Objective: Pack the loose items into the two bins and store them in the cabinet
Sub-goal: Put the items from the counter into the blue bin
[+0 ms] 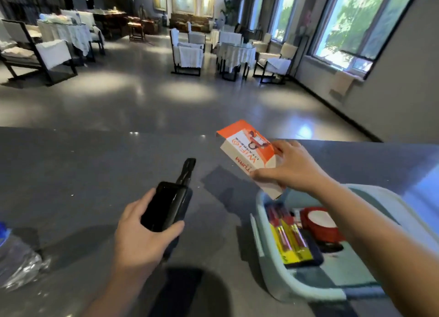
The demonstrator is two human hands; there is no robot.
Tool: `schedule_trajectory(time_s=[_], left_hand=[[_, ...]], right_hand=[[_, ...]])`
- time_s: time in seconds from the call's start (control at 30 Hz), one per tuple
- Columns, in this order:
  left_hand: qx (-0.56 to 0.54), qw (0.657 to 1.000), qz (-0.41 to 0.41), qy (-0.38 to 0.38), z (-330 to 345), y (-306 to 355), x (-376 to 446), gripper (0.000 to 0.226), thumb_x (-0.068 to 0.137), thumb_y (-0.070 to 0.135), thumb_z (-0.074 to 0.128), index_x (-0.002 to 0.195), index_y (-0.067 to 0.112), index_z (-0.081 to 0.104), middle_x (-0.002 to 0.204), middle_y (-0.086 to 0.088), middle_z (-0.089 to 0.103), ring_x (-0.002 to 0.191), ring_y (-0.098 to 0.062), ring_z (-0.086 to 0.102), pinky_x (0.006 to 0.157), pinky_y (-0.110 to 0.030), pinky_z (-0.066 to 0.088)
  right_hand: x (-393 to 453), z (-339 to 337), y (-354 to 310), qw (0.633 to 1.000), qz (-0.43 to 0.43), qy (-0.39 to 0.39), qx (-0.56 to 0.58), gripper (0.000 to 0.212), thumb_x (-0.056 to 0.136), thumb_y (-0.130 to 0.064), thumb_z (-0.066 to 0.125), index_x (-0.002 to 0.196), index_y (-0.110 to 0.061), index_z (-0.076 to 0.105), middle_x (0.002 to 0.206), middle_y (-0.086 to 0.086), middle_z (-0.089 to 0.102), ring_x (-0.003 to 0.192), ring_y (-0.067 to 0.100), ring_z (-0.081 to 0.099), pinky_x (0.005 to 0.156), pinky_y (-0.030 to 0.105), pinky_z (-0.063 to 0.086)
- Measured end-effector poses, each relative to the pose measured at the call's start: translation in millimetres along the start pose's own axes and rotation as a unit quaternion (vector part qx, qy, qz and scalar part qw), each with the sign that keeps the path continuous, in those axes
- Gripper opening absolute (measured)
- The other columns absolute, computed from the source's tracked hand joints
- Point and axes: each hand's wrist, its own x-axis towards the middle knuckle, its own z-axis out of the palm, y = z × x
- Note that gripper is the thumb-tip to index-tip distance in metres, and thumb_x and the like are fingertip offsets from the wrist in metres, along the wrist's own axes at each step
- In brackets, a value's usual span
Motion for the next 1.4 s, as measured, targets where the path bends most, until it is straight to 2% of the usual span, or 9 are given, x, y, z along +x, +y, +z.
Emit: schedule_trajectory(time_s=[0.2, 0.3, 0.5, 0.67, 0.8, 0.97, 1.1, 1.3, 1.4], left_hand=[[-0.065, 0.985, 0.12, -0.102, 47.9, 84.7, -46.2, 0.084, 0.053, 0.019, 0.09, 0.127, 0.036, 0.055, 0.11, 0.019, 0.054, 0.098, 0.016, 0.048, 0.081, -0.005, 0.037], [-0.072, 0.971, 0.173, -0.149, 79.3, 109.9, -67.7, 0.086, 0.045, 0.033, 0.085, 0.125, 0.042, 0.054, 0.108, 0.024, 0.053, 0.102, 0.015, 0.049, 0.08, 0.004, 0.034], [-0.011, 0.942, 0.225, -0.249, 142.8, 130.5, -94.0, 0.086, 0.043, 0.037, 0.078, 0.126, 0.04, 0.056, 0.114, 0.026, 0.053, 0.109, 0.007, 0.05, 0.093, -0.011, 0.039], [0.136, 0.895, 0.248, -0.345, 190.1, 141.5, -89.2, 0.087, 0.045, 0.047, 0.072, 0.128, 0.044, 0.049, 0.112, 0.024, 0.053, 0.107, 0.003, 0.05, 0.098, -0.026, 0.043], [0.202, 0.851, 0.263, -0.408, 216.0, 140.5, -88.7, 0.085, 0.056, 0.036, 0.078, 0.134, 0.042, 0.045, 0.119, 0.019, 0.051, 0.112, 0.0, 0.046, 0.093, -0.017, 0.037], [0.221, 0.81, 0.267, -0.472, 230.0, 130.3, -91.8, 0.084, 0.063, 0.036, 0.081, 0.138, 0.034, 0.043, 0.137, 0.018, 0.044, 0.126, 0.0, 0.037, 0.11, -0.026, 0.031], [0.23, 0.794, 0.263, -0.497, 233.0, 125.3, -88.4, 0.083, 0.065, 0.043, 0.081, 0.138, 0.035, 0.043, 0.136, 0.019, 0.045, 0.124, 0.003, 0.038, 0.11, -0.025, 0.032], [0.245, 0.779, 0.292, -0.499, 231.4, 121.7, -87.7, 0.076, 0.069, 0.044, 0.079, 0.136, 0.033, 0.046, 0.129, 0.026, 0.045, 0.121, 0.007, 0.039, 0.104, -0.012, 0.031], [0.28, 0.763, 0.352, -0.464, 233.7, 116.9, -90.3, 0.077, 0.072, 0.056, 0.071, 0.14, 0.034, 0.042, 0.137, 0.019, 0.043, 0.126, 0.0, 0.034, 0.108, -0.026, 0.033]], right_hand=[[-61.5, -60.2, 95.2, 0.991, 0.117, 0.056, 0.039, 0.097, 0.042, -0.071, 0.068, 0.127, -0.028, 0.053, 0.119, 0.001, 0.052, 0.12, 0.019, 0.041, 0.095, 0.032, 0.038], [-87.7, -80.0, 133.3, 0.986, 0.138, 0.072, 0.058, 0.087, 0.054, -0.058, 0.079, 0.13, -0.026, 0.051, 0.12, 0.003, 0.05, 0.12, 0.021, 0.042, 0.103, 0.039, 0.039], [-125.4, -115.9, 195.1, 0.978, 0.153, 0.108, 0.091, 0.07, 0.061, -0.05, 0.082, 0.121, -0.033, 0.051, 0.103, -0.008, 0.042, 0.114, 0.021, 0.046, 0.097, 0.046, 0.047], [-134.4, -130.2, 225.7, 0.977, 0.152, 0.117, 0.091, 0.076, 0.06, -0.051, 0.082, 0.127, -0.029, 0.051, 0.11, -0.005, 0.041, 0.116, 0.02, 0.045, 0.098, 0.043, 0.045], [-134.8, -132.8, 237.3, 0.978, 0.143, 0.105, 0.109, 0.08, 0.059, -0.052, 0.082, 0.128, -0.029, 0.05, 0.109, -0.006, 0.04, 0.113, 0.018, 0.046, 0.094, 0.046, 0.049], [-129.9, -122.1, 241.4, 0.98, 0.131, 0.081, 0.122, 0.083, 0.056, -0.055, 0.083, 0.128, -0.03, 0.049, 0.112, -0.008, 0.042, 0.115, 0.017, 0.046, 0.096, 0.043, 0.047], [-123.5, -108.3, 237.6, 0.984, 0.126, 0.059, 0.111, 0.1, 0.042, -0.072, 0.073, 0.13, -0.033, 0.047, 0.115, -0.009, 0.044, 0.11, 0.015, 0.048, 0.095, 0.042, 0.047], [-119.5, -86.9, 223.4, 0.994, 0.092, 0.019, 0.055, 0.085, 0.061, -0.063, 0.077, 0.134, -0.032, 0.045, 0.115, -0.009, 0.045, 0.099, 0.008, 0.041, 0.073, 0.022, 0.033], [-114.9, -78.7, 221.0, 0.994, 0.094, 0.023, 0.058, 0.089, 0.059, -0.064, 0.077, 0.136, -0.031, 0.045, 0.117, -0.007, 0.047, 0.108, 0.011, 0.042, 0.082, 0.025, 0.031]])
